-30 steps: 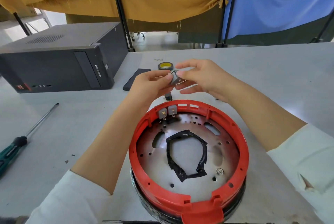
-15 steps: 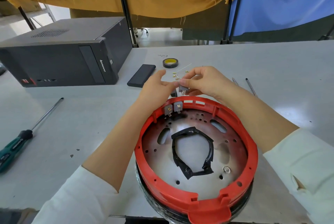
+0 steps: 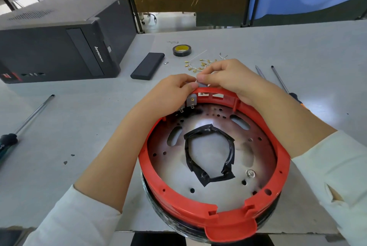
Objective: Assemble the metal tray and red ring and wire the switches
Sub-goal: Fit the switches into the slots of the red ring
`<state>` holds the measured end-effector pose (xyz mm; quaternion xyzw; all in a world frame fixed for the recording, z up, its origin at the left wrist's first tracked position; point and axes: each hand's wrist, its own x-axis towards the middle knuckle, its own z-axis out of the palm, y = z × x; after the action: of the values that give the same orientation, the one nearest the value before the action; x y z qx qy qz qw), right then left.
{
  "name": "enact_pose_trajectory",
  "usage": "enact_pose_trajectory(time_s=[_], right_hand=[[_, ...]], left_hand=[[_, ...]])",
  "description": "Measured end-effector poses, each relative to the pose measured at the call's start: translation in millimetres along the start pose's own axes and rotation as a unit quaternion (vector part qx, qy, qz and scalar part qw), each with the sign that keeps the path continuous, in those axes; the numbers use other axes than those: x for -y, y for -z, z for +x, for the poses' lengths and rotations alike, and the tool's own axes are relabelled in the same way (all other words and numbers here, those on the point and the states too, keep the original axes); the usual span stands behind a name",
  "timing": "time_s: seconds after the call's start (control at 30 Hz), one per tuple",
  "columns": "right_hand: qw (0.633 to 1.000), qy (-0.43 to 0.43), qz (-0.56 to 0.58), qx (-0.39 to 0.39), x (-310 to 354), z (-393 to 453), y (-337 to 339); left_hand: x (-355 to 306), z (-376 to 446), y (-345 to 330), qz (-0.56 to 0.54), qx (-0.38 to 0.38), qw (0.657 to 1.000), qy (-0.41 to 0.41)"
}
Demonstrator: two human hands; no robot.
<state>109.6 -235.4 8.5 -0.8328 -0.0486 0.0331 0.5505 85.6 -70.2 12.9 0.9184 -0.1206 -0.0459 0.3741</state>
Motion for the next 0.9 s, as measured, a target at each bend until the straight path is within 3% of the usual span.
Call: enact_pose_trajectory(time_s=[0.2, 0.67, 0.9], right_hand=[[0.999, -0.001, -0.043, 0.021, 1.8, -1.7, -2.6], [0.999, -0.023, 0.005, 0.031, 2.9, -2.2, 0.0], [0.997, 0.002, -0.073, 0.011, -0.5, -0.3, -2.8]], left_hand=[[2.0, 0.5, -0.3, 0.001, 0.003, 1.000, -0.006], [2.3, -0.1, -0.2, -0.007, 0.003, 1.000, -0.006], [0.6, -0.2, -0.9, -0.007, 0.000, 1.000, -0.007]])
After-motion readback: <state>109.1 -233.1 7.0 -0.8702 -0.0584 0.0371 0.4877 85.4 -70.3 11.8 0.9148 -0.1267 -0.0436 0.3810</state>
